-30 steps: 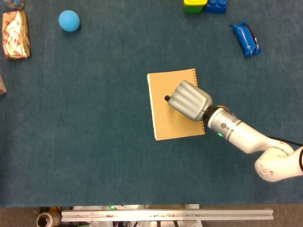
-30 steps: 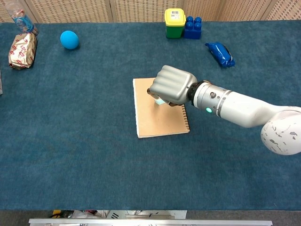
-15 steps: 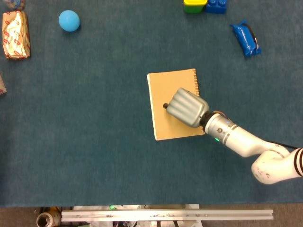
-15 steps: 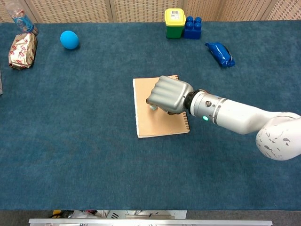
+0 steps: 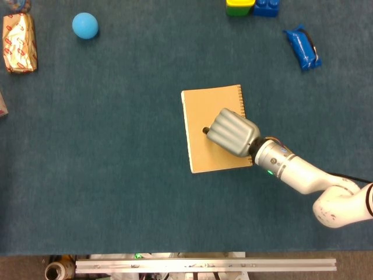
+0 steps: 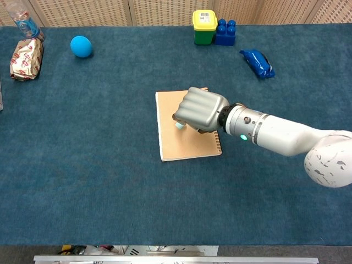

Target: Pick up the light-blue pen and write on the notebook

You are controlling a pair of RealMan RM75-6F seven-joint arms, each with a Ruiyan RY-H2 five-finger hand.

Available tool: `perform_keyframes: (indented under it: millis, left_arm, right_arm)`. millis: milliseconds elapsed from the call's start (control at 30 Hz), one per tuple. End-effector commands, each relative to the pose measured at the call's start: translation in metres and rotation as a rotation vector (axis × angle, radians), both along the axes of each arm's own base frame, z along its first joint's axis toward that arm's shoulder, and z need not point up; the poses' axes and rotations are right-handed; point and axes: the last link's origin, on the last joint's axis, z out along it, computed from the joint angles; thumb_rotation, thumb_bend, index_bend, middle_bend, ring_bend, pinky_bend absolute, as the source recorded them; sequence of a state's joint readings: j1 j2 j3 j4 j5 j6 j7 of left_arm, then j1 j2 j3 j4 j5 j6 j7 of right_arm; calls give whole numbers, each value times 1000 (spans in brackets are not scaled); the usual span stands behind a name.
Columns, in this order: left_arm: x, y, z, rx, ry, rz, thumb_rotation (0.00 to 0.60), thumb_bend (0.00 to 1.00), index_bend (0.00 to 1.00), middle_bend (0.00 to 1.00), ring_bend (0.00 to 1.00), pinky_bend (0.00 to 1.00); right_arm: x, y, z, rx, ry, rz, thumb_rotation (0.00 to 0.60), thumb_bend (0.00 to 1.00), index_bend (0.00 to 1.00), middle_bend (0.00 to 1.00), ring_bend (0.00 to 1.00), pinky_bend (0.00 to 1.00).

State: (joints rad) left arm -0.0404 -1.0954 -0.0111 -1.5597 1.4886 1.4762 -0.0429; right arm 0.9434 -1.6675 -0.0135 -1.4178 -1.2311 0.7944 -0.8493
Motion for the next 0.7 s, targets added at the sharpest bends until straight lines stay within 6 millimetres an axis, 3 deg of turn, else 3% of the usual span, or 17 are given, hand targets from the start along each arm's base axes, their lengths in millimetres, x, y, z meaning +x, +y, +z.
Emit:
perform_keyframes:
  millis: [33,700]
  left_arm:
    - [0,0,0,-1,0,-1,600,343,186,272,227,122]
    - [0,-1,2,4,1,2,600,343,186,272,227,122]
  right_arm:
    - [0,0,2,-3,-3,0,545,795,426,1000,1000,1000]
    - [2,-2,-9,0,10,0,545,795,426,1000,1000,1000]
